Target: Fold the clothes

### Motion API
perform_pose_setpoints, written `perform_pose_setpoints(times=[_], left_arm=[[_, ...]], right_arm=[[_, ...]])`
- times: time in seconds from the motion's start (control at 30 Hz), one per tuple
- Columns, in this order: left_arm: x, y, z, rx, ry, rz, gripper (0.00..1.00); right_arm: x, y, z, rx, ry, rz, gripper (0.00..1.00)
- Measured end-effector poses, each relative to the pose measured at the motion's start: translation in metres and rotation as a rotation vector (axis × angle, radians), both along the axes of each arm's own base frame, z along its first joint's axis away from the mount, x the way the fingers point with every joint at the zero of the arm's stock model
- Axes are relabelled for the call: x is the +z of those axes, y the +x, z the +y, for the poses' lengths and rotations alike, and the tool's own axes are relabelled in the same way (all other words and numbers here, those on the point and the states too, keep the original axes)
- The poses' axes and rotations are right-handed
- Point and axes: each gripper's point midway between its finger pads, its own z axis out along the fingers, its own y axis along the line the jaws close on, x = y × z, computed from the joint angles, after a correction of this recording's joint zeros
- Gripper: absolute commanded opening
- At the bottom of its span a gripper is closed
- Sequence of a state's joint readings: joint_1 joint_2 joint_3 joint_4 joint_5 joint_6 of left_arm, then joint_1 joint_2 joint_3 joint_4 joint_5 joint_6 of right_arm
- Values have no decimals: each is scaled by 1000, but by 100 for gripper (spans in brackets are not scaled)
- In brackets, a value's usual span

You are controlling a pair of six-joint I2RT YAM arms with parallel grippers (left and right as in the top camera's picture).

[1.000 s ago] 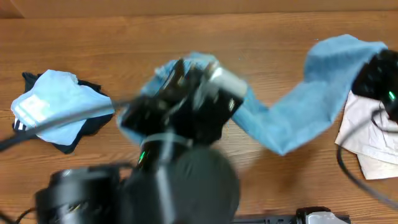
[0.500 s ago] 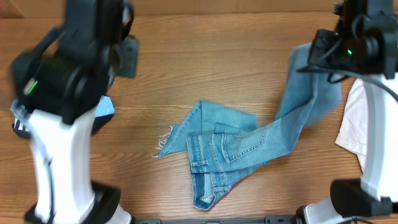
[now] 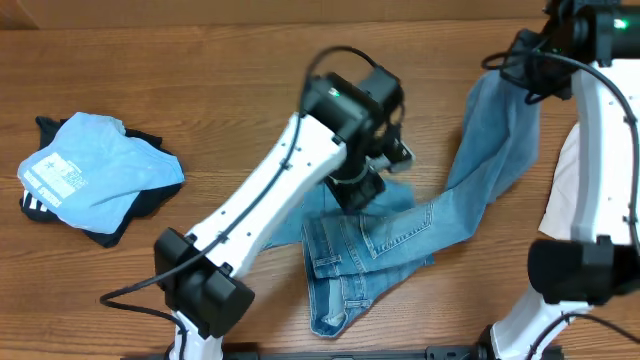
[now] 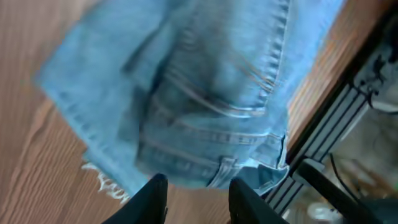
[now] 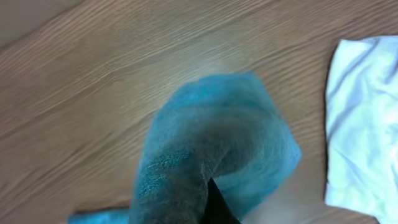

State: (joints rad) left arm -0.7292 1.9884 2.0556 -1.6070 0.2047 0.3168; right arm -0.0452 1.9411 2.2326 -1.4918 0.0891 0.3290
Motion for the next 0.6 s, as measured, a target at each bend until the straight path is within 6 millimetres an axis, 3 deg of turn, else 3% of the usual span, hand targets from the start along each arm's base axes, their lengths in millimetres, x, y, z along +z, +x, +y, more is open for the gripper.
perform_pose_setpoints(times=[0.13,0.23,0.37,0.5,0.6], left_arm=[[-52,-37,-10,-127,126,23,35],[-79,-51,-17,-200,177,-17,41],[-88,-63,-22,-277,239,-80,39],[-85,-65,-24,-311,351,-233,42],[-82,-67,-39,-325,365,-351,42]], right_arm=[[-47,23,-17,-66,-2,77,4],[-58,24,-29,-102,1,98,4],[-57,29,-29,-109,3,78,4],[-56,31,-31,-115,-2,70,4],[-56,32,-31,-115,-3,68,4]])
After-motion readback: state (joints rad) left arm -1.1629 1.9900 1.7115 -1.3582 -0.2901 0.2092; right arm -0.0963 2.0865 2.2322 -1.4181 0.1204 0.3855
